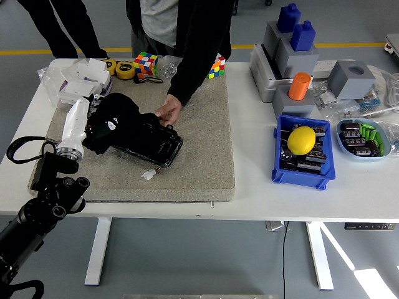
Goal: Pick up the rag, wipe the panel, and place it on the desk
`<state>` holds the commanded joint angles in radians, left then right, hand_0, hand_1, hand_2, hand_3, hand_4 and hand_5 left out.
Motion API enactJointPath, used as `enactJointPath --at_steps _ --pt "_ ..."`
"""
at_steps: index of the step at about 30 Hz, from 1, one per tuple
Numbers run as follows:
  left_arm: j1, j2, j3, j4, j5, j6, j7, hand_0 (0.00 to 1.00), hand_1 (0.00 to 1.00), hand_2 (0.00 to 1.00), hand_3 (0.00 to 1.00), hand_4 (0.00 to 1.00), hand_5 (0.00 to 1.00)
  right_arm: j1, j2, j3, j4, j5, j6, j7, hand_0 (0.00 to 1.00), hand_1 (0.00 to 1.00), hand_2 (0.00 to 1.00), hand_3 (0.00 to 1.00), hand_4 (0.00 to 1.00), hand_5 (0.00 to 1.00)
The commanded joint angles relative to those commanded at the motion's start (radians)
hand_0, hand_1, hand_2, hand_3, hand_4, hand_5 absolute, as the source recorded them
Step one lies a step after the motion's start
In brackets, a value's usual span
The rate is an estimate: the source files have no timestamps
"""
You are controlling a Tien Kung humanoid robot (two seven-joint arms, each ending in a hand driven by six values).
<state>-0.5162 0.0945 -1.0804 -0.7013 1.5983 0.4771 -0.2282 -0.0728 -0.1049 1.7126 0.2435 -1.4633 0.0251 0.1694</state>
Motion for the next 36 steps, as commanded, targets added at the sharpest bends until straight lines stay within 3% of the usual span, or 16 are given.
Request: enactJointPath --at_steps 11,21,27,36 --pt "0.03 0.027 0.207 -0.152 -0.068 -0.007 0.015 0.233 0.31 0.385 0.57 0.658 0.002 0.001 0.001 0.002 0.003 0.002 0.001 0.0 0.543 0.562 0.492 0.523 0.898 0.361" --pt "0.042 0.03 0.353 -0.259 -0.109 -0.008 0.023 0.234 0.308 0.386 0.57 0.66 0.002 0.002 0.003 0.0 0.004 0.002 0.002 0.001 0.543 0.562 0.492 0.523 0.899 0.359" --pt "0.036 0.023 0.363 -0.268 -0.105 -0.006 0.024 0.234 0.308 0.385 0.57 0.66 0.002 0.003 0.002 0.003 0.004 0.001 0.002 0.001 0.543 0.563 0.493 0.523 0.899 0.359" --pt "0.025 0.017 0.303 -0.186 -0.091 -0.001 0.016 0.233 0.307 0.383 0.57 0.661 0.002 0.002 0.003 0.005 0.004 -0.001 0.001 0.001 0.542 0.563 0.492 0.523 0.898 0.36"
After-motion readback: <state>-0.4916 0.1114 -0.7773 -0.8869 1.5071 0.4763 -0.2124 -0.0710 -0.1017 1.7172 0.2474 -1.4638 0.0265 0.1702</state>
